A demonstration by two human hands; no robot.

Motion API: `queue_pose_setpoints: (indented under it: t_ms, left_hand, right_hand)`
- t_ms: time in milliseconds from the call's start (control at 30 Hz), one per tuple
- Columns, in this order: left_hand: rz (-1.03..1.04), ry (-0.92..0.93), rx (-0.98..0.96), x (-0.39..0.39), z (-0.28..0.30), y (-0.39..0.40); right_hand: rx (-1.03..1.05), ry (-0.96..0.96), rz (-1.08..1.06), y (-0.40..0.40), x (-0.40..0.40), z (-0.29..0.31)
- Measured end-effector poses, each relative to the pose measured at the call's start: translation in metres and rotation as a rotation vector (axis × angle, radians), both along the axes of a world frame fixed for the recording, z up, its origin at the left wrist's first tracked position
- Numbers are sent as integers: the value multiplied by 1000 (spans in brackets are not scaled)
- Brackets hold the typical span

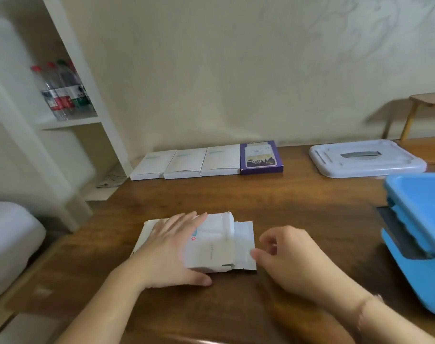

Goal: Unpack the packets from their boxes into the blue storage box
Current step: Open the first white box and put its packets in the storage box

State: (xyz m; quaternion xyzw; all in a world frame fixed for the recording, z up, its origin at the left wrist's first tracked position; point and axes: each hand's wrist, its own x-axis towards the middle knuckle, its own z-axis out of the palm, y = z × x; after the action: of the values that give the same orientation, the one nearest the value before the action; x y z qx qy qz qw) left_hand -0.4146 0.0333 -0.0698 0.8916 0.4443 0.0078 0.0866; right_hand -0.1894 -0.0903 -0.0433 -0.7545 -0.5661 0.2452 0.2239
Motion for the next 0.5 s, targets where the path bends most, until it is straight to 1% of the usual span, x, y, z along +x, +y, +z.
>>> queue_pose_setpoints:
  t_ms: [100,167,233,300,433,500]
  left_hand:
    - [32,-69,57,-1,-9,4]
    - [29,-101,66,-2,-15,5]
    - [39,-122,77,-4,-18,6]
    - [44,-132,90,-4,-20,7]
    - [34,-120,87,-6,-19,8]
    - [44,-108,67,-10,-17,12]
  right_hand:
    - [-208,82,-71,34,3,-8]
    - [-304,214,-108,44,4,-15]
    - [-315,353,-146,48,4,-21]
    - [-291,428,-152,48,2,-25]
    - [-243,394,-159,45,1,-21]
    - [-198,316,-172,42,6,-14]
